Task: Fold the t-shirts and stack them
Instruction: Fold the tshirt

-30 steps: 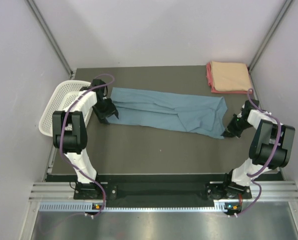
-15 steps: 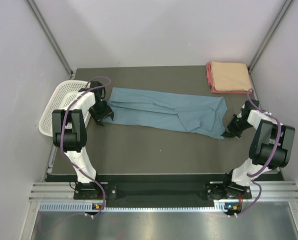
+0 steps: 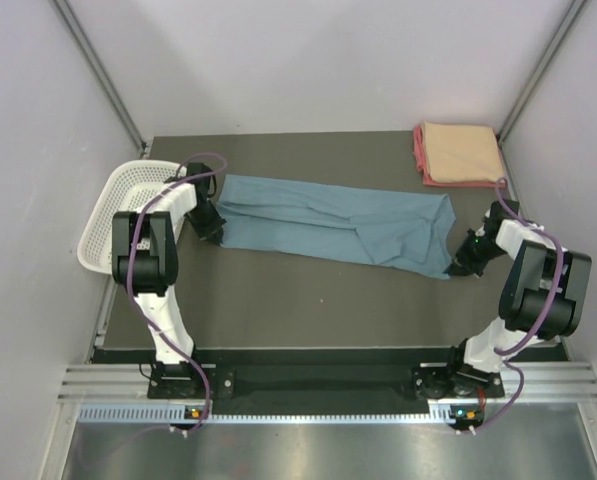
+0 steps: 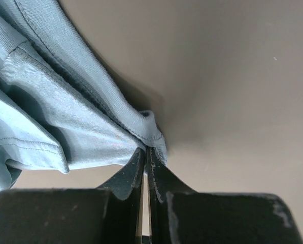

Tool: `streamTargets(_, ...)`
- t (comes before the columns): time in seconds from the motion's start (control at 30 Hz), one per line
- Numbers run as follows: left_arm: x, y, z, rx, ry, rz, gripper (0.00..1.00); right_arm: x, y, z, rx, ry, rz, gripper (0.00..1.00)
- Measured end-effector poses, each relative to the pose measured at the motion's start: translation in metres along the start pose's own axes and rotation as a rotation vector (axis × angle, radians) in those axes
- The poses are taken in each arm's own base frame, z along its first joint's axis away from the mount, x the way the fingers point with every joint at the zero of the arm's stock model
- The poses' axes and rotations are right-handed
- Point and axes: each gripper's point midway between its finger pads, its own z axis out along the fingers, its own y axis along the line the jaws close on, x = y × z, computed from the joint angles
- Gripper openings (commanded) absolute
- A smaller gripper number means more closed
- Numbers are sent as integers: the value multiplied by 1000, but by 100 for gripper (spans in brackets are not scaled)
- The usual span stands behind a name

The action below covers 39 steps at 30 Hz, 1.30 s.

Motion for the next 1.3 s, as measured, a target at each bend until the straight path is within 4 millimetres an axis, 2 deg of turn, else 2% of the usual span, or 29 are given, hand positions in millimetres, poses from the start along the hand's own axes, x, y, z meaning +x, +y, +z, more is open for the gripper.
streamTargets(0.27, 4, 6, -2, -8, -29, 4, 0, 10, -11, -12, 59, -4, 6, 0)
streamTargets(0.5, 40, 41, -13, -66, -7, 7, 0, 30, -29, -22, 120, 1, 20, 0)
streamTargets(0.53, 46, 46, -15, -72, 0, 8, 20, 33, -32, -24, 128, 4, 24, 5)
streamTargets(0.6, 57, 54, -19, -83, 12, 17, 38, 35, -35, -28, 142, 3, 26, 21)
streamTargets(0.63, 60, 59, -20, -92, 17, 24, 45, 34, -37, -30, 151, 0, 21, 35)
streamTargets(0.7, 65, 66, -22, -112, 24, 33, 49, 32, -42, -36, 183, -7, -2, 51)
streamTargets(0.77, 64, 68, -27, -117, 14, 38, 52, 26, -42, -45, 207, -27, -31, 57)
streamTargets(0.87, 61, 66, -40, -92, -17, 48, 50, 12, -24, -65, 209, -96, -111, 61)
streamTargets(0.93, 57, 62, -53, -65, -50, 57, 49, 6, 5, -76, 151, -147, -192, 61)
streamTargets(1.0, 52, 53, -66, -25, -80, 68, 46, 12, 38, -81, 64, -157, -260, 60)
streamTargets(1.07, 44, 41, -77, 15, -110, 89, 45, 31, 70, -77, -45, -114, -308, 60)
streamTargets(1.13, 36, 27, -86, 45, -137, 113, 44, 53, 89, -67, -123, -56, -328, 60)
streamTargets(1.23, 28, 6, -98, 86, -168, 160, 43, 87, 100, -48, -183, 56, -316, 60)
streamTargets(1.3, 28, -3, -101, 104, -171, 185, 43, 101, 103, -37, -197, 115, -291, 60)
